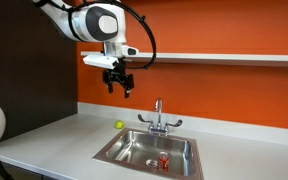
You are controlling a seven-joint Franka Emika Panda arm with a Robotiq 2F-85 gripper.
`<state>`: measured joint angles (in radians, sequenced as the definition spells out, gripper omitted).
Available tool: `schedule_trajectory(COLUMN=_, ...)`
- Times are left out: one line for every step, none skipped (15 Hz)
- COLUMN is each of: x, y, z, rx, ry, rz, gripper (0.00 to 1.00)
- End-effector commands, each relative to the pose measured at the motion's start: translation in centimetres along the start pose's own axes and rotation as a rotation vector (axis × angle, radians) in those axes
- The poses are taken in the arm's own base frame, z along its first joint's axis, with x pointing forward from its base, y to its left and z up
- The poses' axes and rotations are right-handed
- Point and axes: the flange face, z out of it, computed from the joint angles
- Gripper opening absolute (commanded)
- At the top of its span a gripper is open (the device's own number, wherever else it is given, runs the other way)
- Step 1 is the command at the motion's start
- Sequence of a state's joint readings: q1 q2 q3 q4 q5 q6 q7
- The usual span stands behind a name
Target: Move the can to the counter on the left
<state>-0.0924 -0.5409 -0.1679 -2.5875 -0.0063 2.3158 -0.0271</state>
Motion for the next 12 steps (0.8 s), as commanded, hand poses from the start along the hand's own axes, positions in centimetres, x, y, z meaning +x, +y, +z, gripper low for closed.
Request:
schedule_trajectory(x=1.8, y=3.5, z=1.1, rx=-0.034, ry=0.018, rz=0.057, gripper=1.00)
schedule_trajectory(x=2.0, y=4.2, z=1.4, rx=-0.040, ry=0.019, rz=0.074, gripper=1.00)
schedule_trajectory(x=2.1, y=5.2, z=1.8, rx=-0.051, ry=0.016, rz=0.090, gripper=1.00)
schedule_trajectory(x=2.3, y=5.9, z=2.1, rx=-0.057, ry=0.013, rz=0.101, gripper=1.00)
schedule_trajectory(x=2.4, y=6.6, z=2.5, rx=-0.067, ry=0.003, rz=0.112, gripper=1.00)
schedule_trajectory(x=2.5, y=7.3, z=3.0, rx=-0.074, ry=-0.004, rz=0.121, gripper=1.00)
schedule_trajectory(x=2.5, y=8.0, z=3.6, rx=-0.080, ry=-0.019, rz=0.130, gripper=1.00)
schedule_trajectory(x=2.6, y=8.6, z=4.2, rx=-0.082, ry=-0.034, rz=0.138, gripper=1.00)
schedule_trajectory(x=2.5, y=9.2, z=5.0, rx=-0.083, ry=-0.055, rz=0.146, gripper=1.00)
schedule_trajectory(x=2.5, y=9.6, z=5.7, rx=-0.080, ry=-0.075, rz=0.154, gripper=1.00)
schedule_trajectory(x=2.5, y=10.0, z=6.4, rx=-0.079, ry=-0.091, rz=0.159, gripper=1.00)
schedule_trajectory(x=2.5, y=10.3, z=7.1, rx=-0.077, ry=-0.105, rz=0.164, gripper=1.00)
